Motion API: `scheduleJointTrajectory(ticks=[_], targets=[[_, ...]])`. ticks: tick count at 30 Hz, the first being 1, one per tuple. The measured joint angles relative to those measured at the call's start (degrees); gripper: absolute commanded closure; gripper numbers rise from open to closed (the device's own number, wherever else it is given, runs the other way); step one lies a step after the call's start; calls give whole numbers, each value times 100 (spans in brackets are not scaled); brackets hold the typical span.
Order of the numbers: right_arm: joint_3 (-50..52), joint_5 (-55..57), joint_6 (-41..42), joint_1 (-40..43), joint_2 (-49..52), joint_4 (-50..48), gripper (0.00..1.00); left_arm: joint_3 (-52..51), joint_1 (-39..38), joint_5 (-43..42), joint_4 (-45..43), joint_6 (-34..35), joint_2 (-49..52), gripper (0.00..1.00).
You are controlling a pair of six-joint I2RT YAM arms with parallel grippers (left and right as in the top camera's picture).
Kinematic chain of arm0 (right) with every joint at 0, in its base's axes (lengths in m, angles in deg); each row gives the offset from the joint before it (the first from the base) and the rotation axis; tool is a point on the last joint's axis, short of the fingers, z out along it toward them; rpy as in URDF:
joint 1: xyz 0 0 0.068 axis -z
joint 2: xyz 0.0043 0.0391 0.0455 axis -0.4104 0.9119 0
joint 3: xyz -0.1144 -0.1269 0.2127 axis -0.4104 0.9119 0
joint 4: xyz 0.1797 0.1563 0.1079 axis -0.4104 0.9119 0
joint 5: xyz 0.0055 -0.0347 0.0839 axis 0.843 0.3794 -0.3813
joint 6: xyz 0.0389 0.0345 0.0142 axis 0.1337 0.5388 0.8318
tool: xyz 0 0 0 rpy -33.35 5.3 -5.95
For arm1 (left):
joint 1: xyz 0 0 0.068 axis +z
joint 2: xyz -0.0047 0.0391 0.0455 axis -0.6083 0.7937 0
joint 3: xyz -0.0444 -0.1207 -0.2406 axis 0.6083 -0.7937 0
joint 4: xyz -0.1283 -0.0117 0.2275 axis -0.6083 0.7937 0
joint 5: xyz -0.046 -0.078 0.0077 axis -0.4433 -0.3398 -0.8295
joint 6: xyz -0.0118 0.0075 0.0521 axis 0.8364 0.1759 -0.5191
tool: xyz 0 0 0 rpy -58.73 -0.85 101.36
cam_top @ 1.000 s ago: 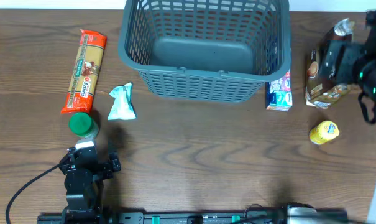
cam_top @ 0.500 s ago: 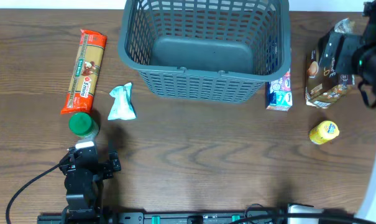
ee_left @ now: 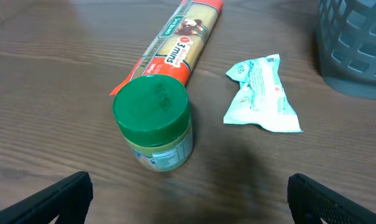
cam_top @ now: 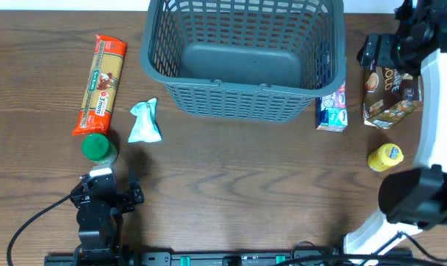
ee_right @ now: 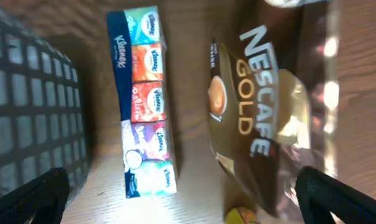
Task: Pack container
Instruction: 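Move the right gripper forward to the tissue-pack bundle beside the basket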
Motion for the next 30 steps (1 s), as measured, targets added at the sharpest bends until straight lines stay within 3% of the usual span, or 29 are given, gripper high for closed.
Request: scheduleJointTrajectory(ticks=[12,30], targets=[[2,-455,-203,173,1130,-48,1,0,0,0,-2,0,0,1],[2,-605,-422,-122,1768,-175,1,0,0,0,-2,0,0,1]])
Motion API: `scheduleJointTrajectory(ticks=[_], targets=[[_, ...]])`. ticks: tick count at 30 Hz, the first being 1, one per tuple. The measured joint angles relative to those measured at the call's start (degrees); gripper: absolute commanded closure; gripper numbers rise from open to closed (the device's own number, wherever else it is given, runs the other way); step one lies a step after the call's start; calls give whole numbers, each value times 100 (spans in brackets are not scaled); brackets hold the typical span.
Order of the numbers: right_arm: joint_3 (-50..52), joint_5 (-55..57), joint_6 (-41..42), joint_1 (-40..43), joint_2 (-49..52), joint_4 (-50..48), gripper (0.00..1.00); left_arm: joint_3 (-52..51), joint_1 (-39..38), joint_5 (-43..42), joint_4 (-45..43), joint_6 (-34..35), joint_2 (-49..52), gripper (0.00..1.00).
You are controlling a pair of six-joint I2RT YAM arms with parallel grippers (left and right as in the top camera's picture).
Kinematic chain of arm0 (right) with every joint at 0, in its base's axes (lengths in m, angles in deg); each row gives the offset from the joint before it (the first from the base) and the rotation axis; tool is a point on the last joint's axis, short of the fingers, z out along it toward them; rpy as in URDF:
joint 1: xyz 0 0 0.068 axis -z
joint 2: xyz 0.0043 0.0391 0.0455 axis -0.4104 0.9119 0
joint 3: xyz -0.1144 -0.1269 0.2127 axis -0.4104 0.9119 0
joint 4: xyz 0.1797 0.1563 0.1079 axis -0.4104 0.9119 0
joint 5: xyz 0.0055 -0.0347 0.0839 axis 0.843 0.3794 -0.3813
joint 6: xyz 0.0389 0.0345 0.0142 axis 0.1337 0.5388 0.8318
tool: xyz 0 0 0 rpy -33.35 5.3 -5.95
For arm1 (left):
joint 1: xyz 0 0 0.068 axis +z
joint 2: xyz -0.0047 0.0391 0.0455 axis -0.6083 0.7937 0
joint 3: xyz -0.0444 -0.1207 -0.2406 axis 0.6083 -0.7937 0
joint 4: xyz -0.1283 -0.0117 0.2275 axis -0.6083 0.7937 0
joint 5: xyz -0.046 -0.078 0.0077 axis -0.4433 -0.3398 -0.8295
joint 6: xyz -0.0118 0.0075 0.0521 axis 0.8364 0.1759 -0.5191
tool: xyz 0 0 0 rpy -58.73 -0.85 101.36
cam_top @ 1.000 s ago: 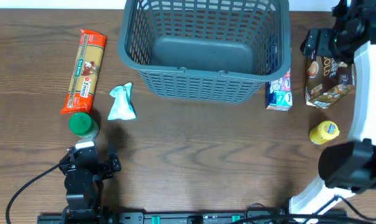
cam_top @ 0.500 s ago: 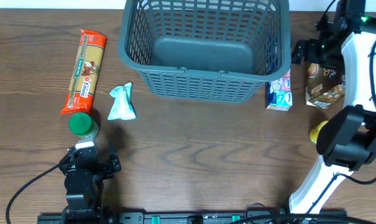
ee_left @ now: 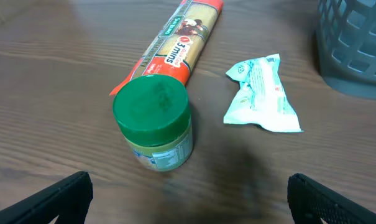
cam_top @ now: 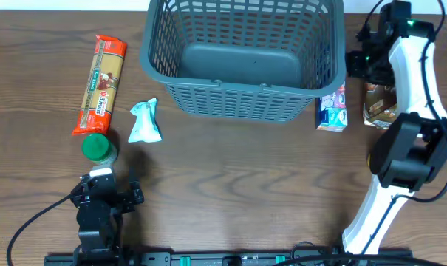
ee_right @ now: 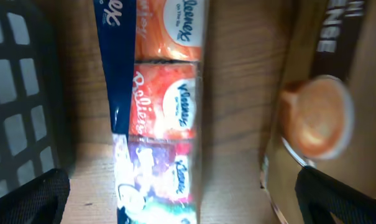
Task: Pack container
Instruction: 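Move the right gripper forward to the tissue-pack bundle beside the basket, then grasp the tissue-pack bundle with the right gripper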
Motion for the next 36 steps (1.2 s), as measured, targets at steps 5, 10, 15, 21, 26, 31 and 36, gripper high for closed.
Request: scheduleJointTrajectory(ticks=[5,10,15,21,26,31,36], targets=[[2,-2,-2,-63,282,-55,4,0,0,0,0,0,0,1],[22,-22,-2,-74,597,-90,1,0,0,0,0,0,0,1],[28,-28,-20,-74,914,-179,1,0,0,0,0,0,0,1],[33,-111,-37,-74,1132,-286,1,0,0,0,0,0,0,1],[33,-175,-68,-74,1165,-319,29,0,0,0,0,0,0,1],[33,-341,-286,-79,1172,-323,72,0,0,0,0,0,0,1],[4,-415,-343,-72,1134,-289,99,0,0,0,0,0,0,2]])
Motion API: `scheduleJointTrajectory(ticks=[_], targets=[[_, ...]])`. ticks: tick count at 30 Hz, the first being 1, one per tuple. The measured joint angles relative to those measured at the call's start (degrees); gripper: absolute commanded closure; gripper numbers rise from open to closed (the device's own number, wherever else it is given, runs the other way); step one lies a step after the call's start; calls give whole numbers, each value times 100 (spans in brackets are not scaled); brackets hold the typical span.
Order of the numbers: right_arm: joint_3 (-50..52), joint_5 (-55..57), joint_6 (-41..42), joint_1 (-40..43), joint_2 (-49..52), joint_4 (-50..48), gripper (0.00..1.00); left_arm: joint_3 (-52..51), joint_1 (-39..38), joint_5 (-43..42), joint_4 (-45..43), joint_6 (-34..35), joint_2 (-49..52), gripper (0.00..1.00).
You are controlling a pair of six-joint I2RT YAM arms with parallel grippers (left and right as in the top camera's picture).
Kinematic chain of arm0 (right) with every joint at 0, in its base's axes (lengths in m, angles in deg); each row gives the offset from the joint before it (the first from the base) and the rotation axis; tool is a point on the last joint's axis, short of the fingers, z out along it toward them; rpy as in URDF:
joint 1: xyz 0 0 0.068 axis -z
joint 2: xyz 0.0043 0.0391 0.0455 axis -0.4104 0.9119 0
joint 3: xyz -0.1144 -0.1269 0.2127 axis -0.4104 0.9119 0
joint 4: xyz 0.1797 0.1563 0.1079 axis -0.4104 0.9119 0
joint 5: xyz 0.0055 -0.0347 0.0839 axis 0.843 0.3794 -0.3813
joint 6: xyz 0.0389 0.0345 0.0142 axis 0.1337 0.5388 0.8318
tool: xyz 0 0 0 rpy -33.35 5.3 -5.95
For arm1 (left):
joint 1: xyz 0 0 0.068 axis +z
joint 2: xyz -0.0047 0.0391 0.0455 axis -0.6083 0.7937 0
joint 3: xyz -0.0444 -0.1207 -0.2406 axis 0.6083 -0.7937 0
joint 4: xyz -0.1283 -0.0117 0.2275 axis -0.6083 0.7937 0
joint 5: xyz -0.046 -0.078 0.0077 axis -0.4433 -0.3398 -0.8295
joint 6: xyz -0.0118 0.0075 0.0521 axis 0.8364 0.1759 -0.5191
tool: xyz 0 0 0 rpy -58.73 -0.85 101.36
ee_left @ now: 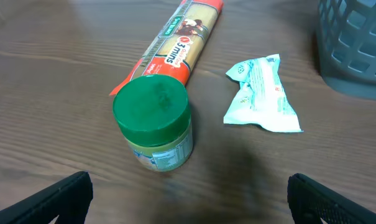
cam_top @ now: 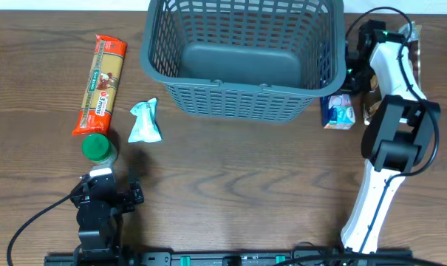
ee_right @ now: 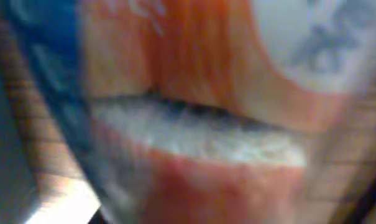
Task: Pack container
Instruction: 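Grasp the tissue-pack bundle with the right gripper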
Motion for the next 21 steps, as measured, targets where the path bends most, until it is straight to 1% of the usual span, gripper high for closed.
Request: scheduleJointTrajectory(ticks=[13,18,21], targets=[[-15,-9,-15,0,-46,4,99,0,0,0,0,0,0,1],[-15,-9,114,-2,-136,-4,99,0,0,0,0,0,0,1],[-15,4,258,-2,-363,-13,99,0,0,0,0,0,0,1]])
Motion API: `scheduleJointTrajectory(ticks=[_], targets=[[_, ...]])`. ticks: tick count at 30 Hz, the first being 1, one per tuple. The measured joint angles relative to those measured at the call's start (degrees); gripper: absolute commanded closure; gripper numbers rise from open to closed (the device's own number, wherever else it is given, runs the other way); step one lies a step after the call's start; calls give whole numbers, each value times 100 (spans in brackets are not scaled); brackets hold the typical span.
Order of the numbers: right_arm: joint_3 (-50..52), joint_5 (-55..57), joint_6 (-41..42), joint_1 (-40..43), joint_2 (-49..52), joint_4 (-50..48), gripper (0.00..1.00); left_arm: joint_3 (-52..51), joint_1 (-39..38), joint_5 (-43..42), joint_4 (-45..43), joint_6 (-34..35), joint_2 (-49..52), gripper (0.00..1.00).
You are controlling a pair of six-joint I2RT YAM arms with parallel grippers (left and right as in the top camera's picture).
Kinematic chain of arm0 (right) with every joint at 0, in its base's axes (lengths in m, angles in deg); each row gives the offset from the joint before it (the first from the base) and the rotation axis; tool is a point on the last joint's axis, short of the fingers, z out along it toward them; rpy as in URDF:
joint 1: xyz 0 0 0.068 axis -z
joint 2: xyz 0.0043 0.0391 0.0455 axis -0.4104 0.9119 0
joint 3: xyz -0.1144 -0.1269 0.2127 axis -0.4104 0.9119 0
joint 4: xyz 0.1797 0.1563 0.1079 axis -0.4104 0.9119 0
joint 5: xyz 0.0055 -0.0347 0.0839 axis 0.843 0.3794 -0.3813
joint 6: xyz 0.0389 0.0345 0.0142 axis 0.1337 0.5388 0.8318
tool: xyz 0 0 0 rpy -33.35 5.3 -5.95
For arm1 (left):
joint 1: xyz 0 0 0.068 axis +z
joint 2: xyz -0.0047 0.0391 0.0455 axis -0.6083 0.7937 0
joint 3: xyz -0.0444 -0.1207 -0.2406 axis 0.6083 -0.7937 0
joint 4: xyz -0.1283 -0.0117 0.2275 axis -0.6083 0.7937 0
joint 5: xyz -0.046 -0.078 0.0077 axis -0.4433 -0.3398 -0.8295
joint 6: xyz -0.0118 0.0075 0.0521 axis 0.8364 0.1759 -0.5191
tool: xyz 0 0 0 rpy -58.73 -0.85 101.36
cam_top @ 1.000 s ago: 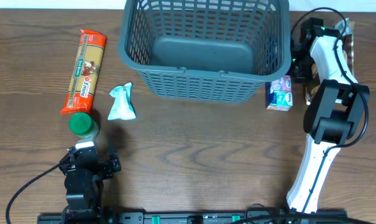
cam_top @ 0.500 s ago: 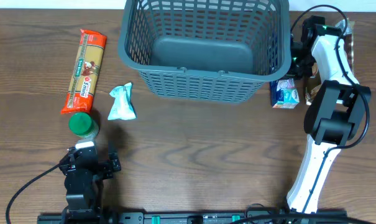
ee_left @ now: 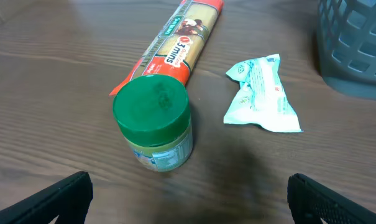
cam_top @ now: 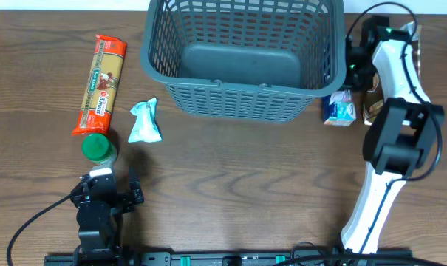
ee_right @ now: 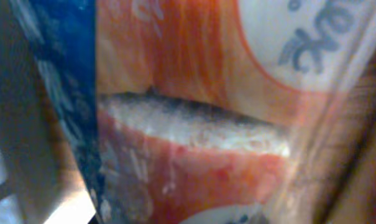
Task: Pack container
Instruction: 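Grasp the tissue-pack bundle with the right gripper, then lift the tissue packs over the basket and release them inside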
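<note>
The grey mesh basket [cam_top: 238, 100] stands at the back centre. A tissue pack [cam_top: 340, 108] leans against its right wall, far end raised, under my right gripper [cam_top: 355, 70]. The pack's orange and blue wrap [ee_right: 194, 124] fills the right wrist view and hides the fingers, which look shut on it. My left gripper [ee_left: 188, 202] rests open near the front left, its fingertips [ee_left: 63, 196] spread wide, nothing between them. Ahead of it are a green-lidded jar [ee_left: 153, 127], a pasta pack [ee_left: 175, 46] and a pale blue packet [ee_left: 262, 93].
A brown coffee pouch [cam_top: 372, 109] shows as a sliver right of the tissue pack, mostly behind the right arm. The jar [cam_top: 97, 148], pasta pack [cam_top: 101, 83] and blue packet [cam_top: 145, 122] lie left of the basket. The right arm's base stands at the front right.
The tissue pack has shifted slightly toward the back with my right gripper, and it sits a little differently in the right wrist view. The left arm and left-side items are unchanged.
My right gripper was above the coffee pouch and the flat-lying tissue pack. It then stood lower, over the tissue pack beside the basket. Then the pack filled its view with one end tilted up, and now the pack is raised a little more.
</note>
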Motion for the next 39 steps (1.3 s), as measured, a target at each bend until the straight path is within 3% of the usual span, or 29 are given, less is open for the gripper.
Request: scheduleJointTrajectory(ticks=[21,30,39], targets=[[-111,741,348,-57,-3423,-138,99,0,0,0,0,0,0,1],[-111,435,-516,-935,-4240,-400,99,0,0,0,0,0,0,1],[-116,-1040,-1908,-1451,-4422,-859,99,0,0,0,0,0,0,1]])
